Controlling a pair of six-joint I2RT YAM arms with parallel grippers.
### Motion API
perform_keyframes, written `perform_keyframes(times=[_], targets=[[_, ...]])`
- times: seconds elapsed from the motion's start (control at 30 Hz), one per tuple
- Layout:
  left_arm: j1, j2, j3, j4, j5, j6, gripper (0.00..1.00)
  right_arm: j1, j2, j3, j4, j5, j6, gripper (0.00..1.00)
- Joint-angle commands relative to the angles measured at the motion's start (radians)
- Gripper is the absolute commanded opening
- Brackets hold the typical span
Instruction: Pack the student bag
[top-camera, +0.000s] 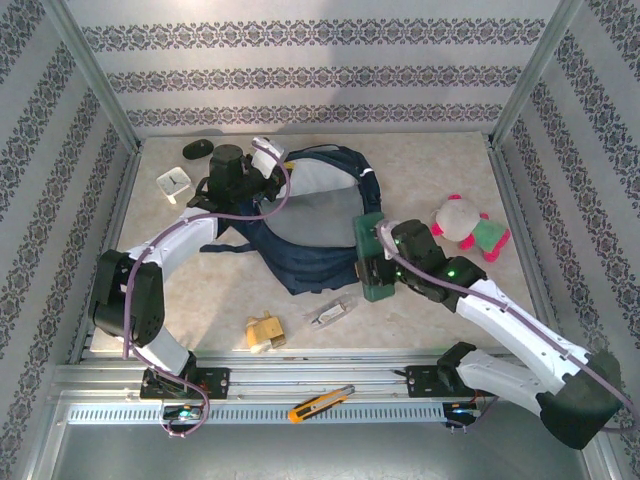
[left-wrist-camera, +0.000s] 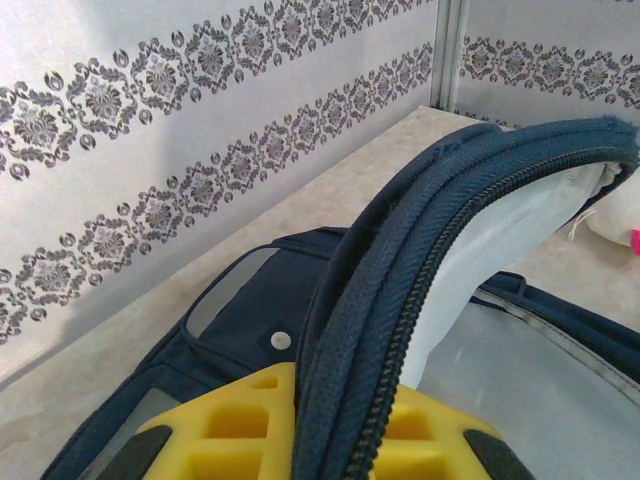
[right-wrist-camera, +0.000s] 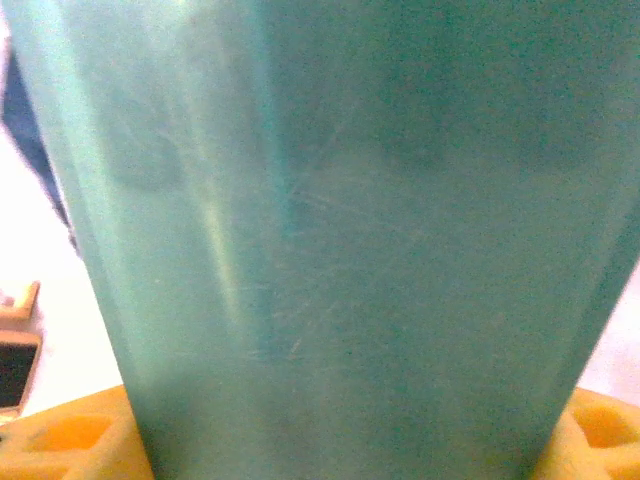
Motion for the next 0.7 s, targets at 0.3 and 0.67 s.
perform_keyframes(times=[0.3, 0.67], targets=[[0.01, -0.035, 0.051, 0.083, 0.108, -0.17, 0.01, -0.026, 0.443, 0.346, 0.219, -0.165, -1.223, 0.52], [0.01, -0.051, 0.082, 0.024, 0.114, -0.146, 0.01, -0.056, 0.729, 0.521, 0.258, -0.087, -1.291, 0.9]])
